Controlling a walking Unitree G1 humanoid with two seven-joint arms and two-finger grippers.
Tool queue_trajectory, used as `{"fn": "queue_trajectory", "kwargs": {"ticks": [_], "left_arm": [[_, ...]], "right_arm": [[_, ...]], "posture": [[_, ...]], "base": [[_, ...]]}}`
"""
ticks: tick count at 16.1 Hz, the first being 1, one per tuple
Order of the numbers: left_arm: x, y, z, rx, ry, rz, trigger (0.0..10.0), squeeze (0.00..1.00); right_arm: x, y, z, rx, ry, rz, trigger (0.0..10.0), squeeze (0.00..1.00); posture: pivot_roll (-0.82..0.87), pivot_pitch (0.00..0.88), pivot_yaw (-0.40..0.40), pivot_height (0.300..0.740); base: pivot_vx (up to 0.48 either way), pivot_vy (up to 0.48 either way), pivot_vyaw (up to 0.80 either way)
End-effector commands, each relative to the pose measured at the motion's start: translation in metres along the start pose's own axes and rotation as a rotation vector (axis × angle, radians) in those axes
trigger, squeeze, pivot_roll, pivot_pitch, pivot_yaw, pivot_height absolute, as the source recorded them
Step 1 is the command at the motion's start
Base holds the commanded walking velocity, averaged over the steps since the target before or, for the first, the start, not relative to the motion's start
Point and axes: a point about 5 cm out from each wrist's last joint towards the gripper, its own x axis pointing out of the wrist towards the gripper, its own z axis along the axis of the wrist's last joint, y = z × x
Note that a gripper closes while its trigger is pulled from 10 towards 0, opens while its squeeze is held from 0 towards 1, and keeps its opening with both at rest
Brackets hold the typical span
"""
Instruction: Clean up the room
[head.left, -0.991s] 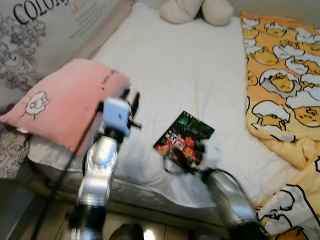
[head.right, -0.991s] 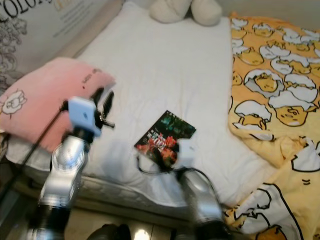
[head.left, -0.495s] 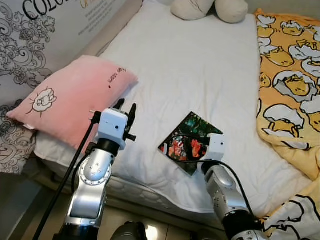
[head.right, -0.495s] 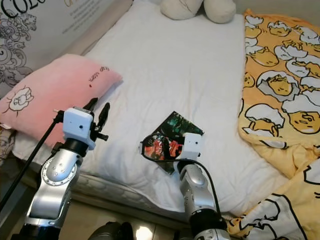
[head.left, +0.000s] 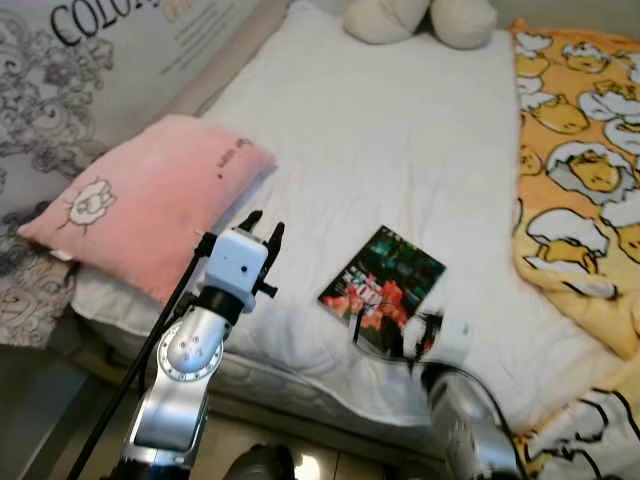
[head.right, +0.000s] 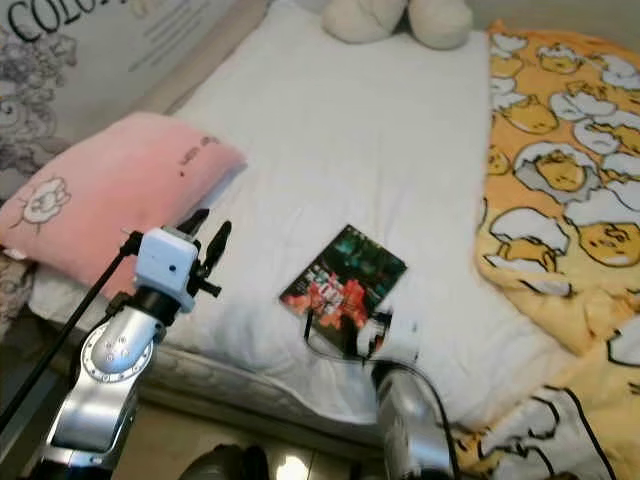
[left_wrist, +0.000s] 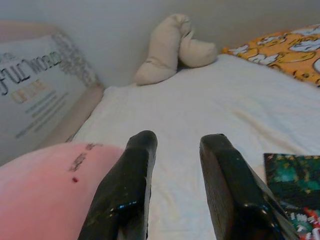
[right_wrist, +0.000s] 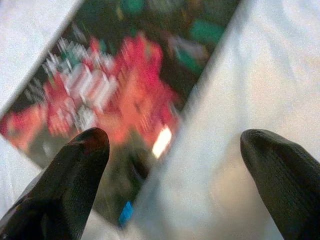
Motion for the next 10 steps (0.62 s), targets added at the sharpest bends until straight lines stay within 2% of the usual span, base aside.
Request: {"fn": "queue_trajectory", "kwargs": {"ticks": [1, 3, 5, 7, 10], "left_arm": [[0.002, -0.003, 0.000, -0.002, 0.003, -0.011, 10.0, 0.00], [0.003, -0.003, -0.001, -0.004, 0.007, -0.009, 10.0, 0.00], [0.004, 0.001, -0.003, 0.004, 0.012, 0.003, 10.0, 0.00], [0.005, 0.003, -0.001, 0.010, 0.005, 0.015, 10.0, 0.00], [0.005, 0.000, -0.004, 0.015, 0.014, 0.006, 10.0, 0.00]], "right_arm": [[0.001, 0.011, -0.006, 0.062, 0.019, 0.030, 10.0, 0.00], [0.003, 0.013, -0.009, 0.077, 0.045, 0.049, 10.0, 0.00], [0.007, 0.020, -0.004, 0.042, 0.039, 0.079, 10.0, 0.00], [0.007, 0.035, 0.014, -0.096, -0.064, 0.143, 10.0, 0.00], [0.013, 0.039, 0.029, -0.181, -0.136, 0.143, 10.0, 0.00]], "posture": [[-0.03, 0.075, 0.051, 0.740], [-0.03, 0.071, 0.053, 0.740], [-0.02, 0.069, 0.053, 0.740], [-0.02, 0.070, 0.050, 0.740], [-0.01, 0.077, 0.048, 0.740]], "base": [[0.000, 0.000, 0.00], [0.000, 0.000, 0.00], [0.000, 0.000, 0.00], [0.000, 0.000, 0.00], [0.000, 0.000, 0.00]]}}
